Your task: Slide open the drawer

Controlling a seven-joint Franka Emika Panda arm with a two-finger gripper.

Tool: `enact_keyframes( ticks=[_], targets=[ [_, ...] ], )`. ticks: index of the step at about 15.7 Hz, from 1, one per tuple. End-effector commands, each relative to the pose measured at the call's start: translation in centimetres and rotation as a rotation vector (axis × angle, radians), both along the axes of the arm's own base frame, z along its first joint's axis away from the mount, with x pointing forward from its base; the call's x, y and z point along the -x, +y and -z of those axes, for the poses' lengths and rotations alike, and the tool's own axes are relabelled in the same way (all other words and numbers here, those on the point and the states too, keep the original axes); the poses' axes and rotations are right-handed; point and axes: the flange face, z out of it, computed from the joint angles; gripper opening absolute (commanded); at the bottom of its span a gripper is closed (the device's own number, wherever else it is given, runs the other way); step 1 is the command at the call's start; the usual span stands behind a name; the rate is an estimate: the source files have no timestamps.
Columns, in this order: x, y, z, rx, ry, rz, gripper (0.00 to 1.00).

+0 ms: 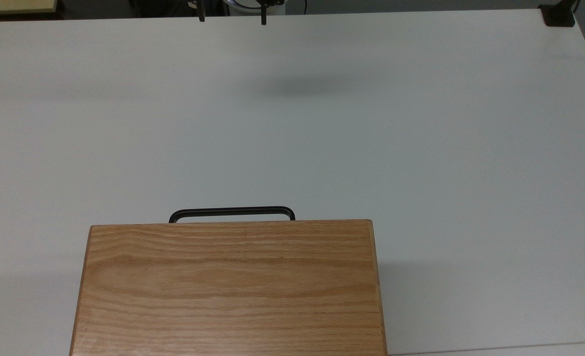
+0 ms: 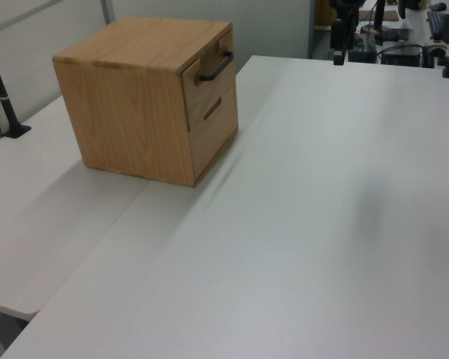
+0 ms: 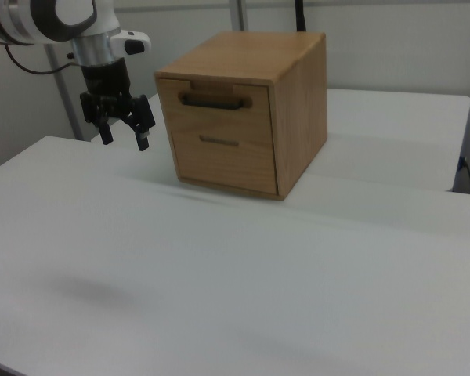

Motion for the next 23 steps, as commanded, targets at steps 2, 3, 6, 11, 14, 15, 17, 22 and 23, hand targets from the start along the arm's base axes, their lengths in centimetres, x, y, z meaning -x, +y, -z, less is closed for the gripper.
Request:
enact_keyframes(
  ticks=[2, 3, 6, 11, 14, 15, 17, 22, 23],
  targets=[
    [0.3, -0.7, 0.7, -0.027, 0.02, -0.015, 1.0],
    [0.1, -0.7, 1.1, -0.026, 0.029, -0.015, 1.0],
    [0.1, -1.2, 0.9, -0.027, 0.026, -0.006, 1.0],
    [0.0, -1.4, 1.0, -0.023, 0.026, -0.005, 1.0],
    [-0.2, -1.3, 1.2, -0.023, 0.029, 0.003, 1.0],
    [-0.4, -1.2, 1.3, -0.024, 0.026, 0.007, 1.0],
    [-0.9, -1.2, 0.7, -0.03, -0.028, 0.02, 1.0],
    [-4.0, -0.6, 0.9, -0.078, -0.2, 0.146, 1.0],
    [-4.5, -0.6, 0.4, -0.101, -0.255, 0.242, 1.0]
  ],
)
